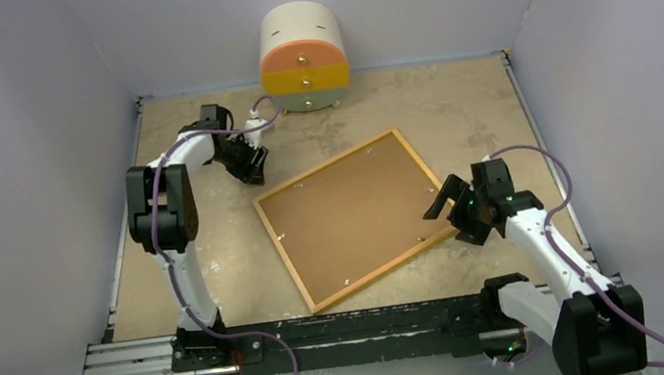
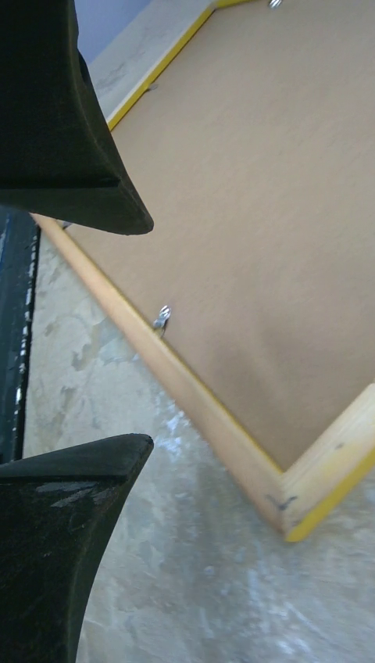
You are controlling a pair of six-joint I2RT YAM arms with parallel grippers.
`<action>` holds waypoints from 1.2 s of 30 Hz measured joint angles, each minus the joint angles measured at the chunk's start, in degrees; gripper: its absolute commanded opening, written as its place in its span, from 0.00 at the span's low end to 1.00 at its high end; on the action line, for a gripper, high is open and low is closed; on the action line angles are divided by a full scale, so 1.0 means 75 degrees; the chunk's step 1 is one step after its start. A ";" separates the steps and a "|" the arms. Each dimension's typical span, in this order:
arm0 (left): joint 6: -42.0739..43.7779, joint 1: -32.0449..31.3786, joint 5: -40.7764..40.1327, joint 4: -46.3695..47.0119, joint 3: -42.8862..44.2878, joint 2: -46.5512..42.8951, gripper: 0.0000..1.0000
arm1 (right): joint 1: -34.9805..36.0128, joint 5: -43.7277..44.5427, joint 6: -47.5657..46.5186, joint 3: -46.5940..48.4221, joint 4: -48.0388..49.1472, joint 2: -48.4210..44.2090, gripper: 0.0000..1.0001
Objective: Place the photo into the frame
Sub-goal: Adjust the photo frame at the center of the board.
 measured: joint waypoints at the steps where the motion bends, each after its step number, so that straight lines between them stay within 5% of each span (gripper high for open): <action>1: -0.0020 0.0000 0.0032 0.0064 -0.0052 -0.0015 0.49 | 0.0000 -0.0073 0.0006 -0.0146 -0.0073 -0.0122 0.99; 10: 0.0052 -0.0073 0.0306 0.0664 -0.0953 -0.0519 0.48 | 0.0000 -0.0629 0.0122 -0.0755 0.0466 0.0574 0.99; 24: 0.1043 -0.0181 0.0551 0.0769 -0.2451 -0.1536 0.44 | -0.0009 -0.1151 0.0318 0.0201 0.2343 0.2594 0.99; 36: 0.2043 -0.0801 0.1521 -0.1116 -0.3386 -0.2229 0.43 | -0.0015 -0.0950 0.0085 0.1052 0.2719 0.3585 0.99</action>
